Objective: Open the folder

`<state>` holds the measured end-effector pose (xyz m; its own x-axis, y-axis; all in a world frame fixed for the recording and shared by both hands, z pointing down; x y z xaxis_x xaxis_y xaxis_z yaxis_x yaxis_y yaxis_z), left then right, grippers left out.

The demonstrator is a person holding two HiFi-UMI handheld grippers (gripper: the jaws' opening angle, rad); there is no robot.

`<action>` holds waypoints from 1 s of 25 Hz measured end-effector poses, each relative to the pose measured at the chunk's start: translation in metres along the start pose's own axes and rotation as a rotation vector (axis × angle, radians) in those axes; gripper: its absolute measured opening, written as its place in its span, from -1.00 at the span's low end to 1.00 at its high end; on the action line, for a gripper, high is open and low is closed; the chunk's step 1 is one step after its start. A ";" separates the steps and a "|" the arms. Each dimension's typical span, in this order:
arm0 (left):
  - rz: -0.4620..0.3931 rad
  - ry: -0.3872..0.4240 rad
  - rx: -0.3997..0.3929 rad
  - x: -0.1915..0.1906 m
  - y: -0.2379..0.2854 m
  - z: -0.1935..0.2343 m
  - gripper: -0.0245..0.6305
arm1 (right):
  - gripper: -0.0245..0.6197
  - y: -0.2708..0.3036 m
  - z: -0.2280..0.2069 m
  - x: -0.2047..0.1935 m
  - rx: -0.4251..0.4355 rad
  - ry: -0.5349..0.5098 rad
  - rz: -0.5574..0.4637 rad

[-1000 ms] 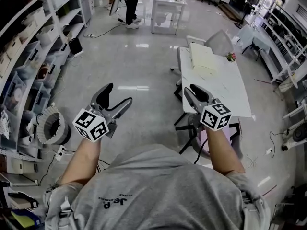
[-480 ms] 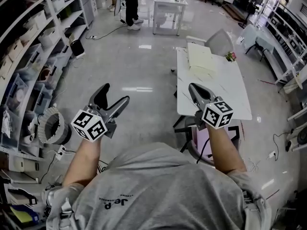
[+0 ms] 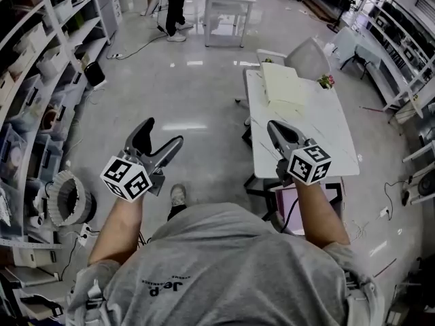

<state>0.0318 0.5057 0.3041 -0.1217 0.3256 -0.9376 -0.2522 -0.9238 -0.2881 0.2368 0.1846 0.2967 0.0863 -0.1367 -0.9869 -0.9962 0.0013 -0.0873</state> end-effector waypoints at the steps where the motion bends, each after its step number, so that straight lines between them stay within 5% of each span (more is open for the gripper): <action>1: 0.000 -0.006 -0.012 -0.003 0.010 0.018 0.54 | -0.91 0.014 -0.004 -0.003 -0.011 -0.003 -0.002; 14: 0.039 -0.042 -0.163 0.019 0.160 0.283 0.54 | -0.91 0.260 -0.046 -0.006 -0.143 -0.005 -0.046; 25: 0.052 -0.058 -0.153 0.020 0.237 0.392 0.54 | -0.91 0.370 -0.101 -0.006 -0.149 -0.001 -0.041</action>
<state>-0.4070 0.3718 0.2933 -0.1870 0.2831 -0.9407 -0.0955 -0.9583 -0.2694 -0.1337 0.0858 0.2843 0.1268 -0.1327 -0.9830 -0.9828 -0.1513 -0.1064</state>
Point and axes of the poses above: the fingertips, and each gripper's own axes: y forward along the fingers, z to its left, x out of its top, the point moved 8 cm from there along -y, backward along the fingers, and after that the axes turned 12 degrees about -z, right-handed, at the moved point
